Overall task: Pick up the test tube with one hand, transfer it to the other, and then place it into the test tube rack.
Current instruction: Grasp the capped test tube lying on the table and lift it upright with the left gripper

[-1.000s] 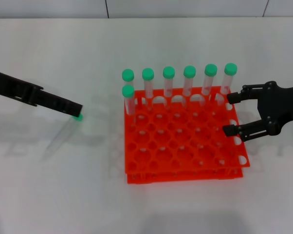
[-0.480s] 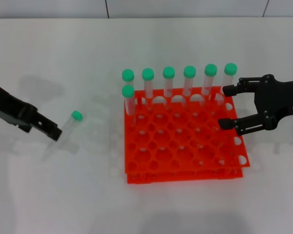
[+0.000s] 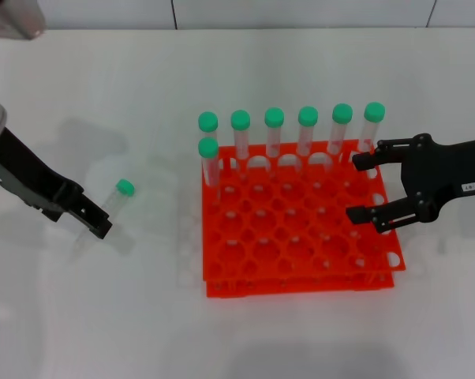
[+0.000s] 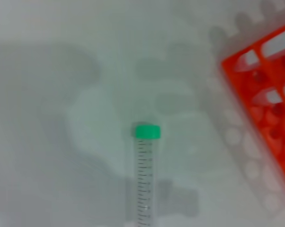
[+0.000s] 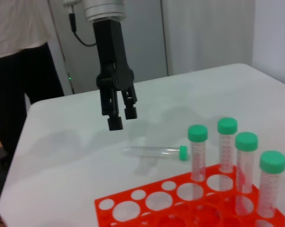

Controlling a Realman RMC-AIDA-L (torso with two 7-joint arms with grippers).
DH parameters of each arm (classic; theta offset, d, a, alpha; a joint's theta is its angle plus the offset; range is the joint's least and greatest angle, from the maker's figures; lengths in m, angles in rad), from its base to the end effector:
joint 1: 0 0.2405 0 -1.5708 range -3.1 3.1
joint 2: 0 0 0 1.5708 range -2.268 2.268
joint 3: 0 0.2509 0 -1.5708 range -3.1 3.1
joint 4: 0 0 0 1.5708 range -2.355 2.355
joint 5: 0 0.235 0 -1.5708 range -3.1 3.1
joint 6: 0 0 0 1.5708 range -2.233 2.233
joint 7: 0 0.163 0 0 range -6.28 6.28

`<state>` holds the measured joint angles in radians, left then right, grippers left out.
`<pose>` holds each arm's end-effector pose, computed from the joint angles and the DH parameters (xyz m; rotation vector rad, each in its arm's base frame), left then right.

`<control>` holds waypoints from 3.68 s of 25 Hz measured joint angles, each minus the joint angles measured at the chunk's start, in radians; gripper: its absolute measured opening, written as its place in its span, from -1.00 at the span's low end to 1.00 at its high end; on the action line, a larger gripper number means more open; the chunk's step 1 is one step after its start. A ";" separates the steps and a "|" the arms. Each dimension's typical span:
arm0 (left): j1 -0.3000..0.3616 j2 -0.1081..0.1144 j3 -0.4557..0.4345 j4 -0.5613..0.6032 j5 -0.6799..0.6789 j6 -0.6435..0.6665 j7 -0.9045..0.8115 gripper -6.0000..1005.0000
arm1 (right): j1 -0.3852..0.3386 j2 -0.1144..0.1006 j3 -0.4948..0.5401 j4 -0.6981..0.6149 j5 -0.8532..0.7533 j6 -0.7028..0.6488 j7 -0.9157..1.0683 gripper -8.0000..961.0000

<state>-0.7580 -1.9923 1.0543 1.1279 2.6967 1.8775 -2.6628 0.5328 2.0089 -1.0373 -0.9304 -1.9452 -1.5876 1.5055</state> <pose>-0.2144 0.3775 0.0489 -2.4265 -1.4934 0.6438 0.2164 0.3678 0.0060 -2.9555 0.2734 0.4079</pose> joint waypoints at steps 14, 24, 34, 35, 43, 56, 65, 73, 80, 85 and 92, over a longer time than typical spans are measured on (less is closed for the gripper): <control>-0.029 -0.028 0.061 -0.114 0.125 -0.106 -0.002 0.61 | 0.015 0.001 -0.043 0.012 -0.001 0.054 0.001 0.77; -0.048 -0.044 0.095 -0.206 0.136 -0.197 0.000 0.58 | 0.015 0.004 -0.050 0.013 -0.002 0.060 0.002 0.77; -0.035 -0.049 0.095 -0.216 0.137 -0.228 0.000 0.55 | 0.013 0.004 -0.050 0.024 0.000 0.060 0.002 0.76; -0.034 -0.050 0.095 -0.216 0.137 -0.231 0.000 0.55 | 0.013 0.004 -0.050 0.024 0.000 0.060 0.002 0.76; -0.028 -0.053 0.095 -0.217 0.136 -0.262 0.000 0.37 | 0.011 0.004 -0.050 0.024 0.003 0.058 0.002 0.76; -0.016 -0.055 0.096 -0.217 0.136 -0.275 0.000 -0.26 | 0.015 0.004 -0.052 0.025 0.002 0.058 0.009 0.75; -0.016 -0.057 0.097 -0.217 0.136 -0.275 0.002 -0.39 | 0.015 0.004 -0.052 0.025 0.002 0.059 0.012 0.75; -0.017 -0.056 0.093 -0.217 0.136 -0.275 0.004 -0.61 | 0.015 0.004 -0.052 0.025 0.002 0.060 0.013 0.75; -0.017 -0.055 0.087 -0.184 0.134 -0.271 0.005 -0.61 | 0.016 0.003 -0.052 0.025 0.003 0.060 0.013 0.74; -0.002 -0.051 0.054 -0.037 0.129 -0.212 0.005 -0.61 | 0.015 0.001 -0.045 0.025 0.003 0.055 0.014 0.74; 0.043 -0.058 0.025 0.218 0.068 -0.181 0.057 -0.61 | 0.015 -0.001 -0.043 0.017 0.009 0.051 0.024 0.74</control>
<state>-0.7154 -2.0501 1.0796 1.3458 2.7647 1.6962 -2.6061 0.5483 2.0084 -1.0798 -0.9134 -1.9366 -1.5363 1.5297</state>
